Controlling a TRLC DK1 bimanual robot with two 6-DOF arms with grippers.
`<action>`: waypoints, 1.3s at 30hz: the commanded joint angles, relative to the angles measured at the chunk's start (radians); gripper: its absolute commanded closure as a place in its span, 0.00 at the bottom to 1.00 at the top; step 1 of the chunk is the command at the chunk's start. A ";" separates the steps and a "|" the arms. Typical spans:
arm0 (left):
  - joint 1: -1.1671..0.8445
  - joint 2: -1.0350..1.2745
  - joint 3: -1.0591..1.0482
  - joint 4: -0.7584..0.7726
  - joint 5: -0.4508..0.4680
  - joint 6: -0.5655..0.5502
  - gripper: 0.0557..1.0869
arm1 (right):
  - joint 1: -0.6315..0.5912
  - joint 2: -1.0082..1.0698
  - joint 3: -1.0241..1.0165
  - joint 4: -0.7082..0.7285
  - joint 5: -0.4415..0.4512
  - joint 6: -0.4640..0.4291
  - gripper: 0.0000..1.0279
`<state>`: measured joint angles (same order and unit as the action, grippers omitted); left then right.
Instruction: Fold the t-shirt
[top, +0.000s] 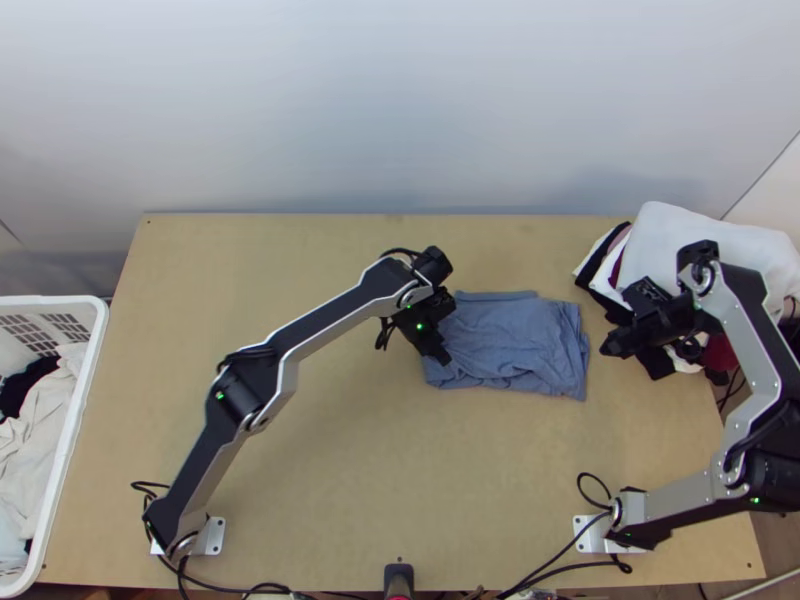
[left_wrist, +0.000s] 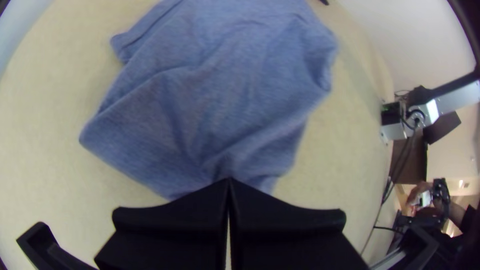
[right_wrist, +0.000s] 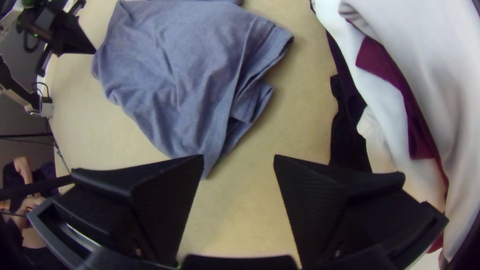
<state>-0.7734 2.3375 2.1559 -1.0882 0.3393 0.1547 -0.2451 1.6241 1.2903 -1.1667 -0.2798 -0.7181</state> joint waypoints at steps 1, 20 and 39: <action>-0.001 -0.115 -0.033 -0.079 0.061 0.069 0.96 | -0.076 0.099 0.044 -0.053 -0.061 0.028 0.20; 0.220 -0.230 -0.062 -0.098 0.127 0.054 0.95 | -0.120 0.373 0.176 -0.220 -0.409 -0.003 0.16; 0.256 -0.276 -0.116 -0.073 0.127 0.059 0.95 | -0.074 0.224 0.109 -0.080 -0.348 0.065 0.16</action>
<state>-0.5320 2.0743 2.0472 -1.1633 0.4671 0.2104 -0.3405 1.8729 1.3533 -1.2655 -0.6483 -0.6727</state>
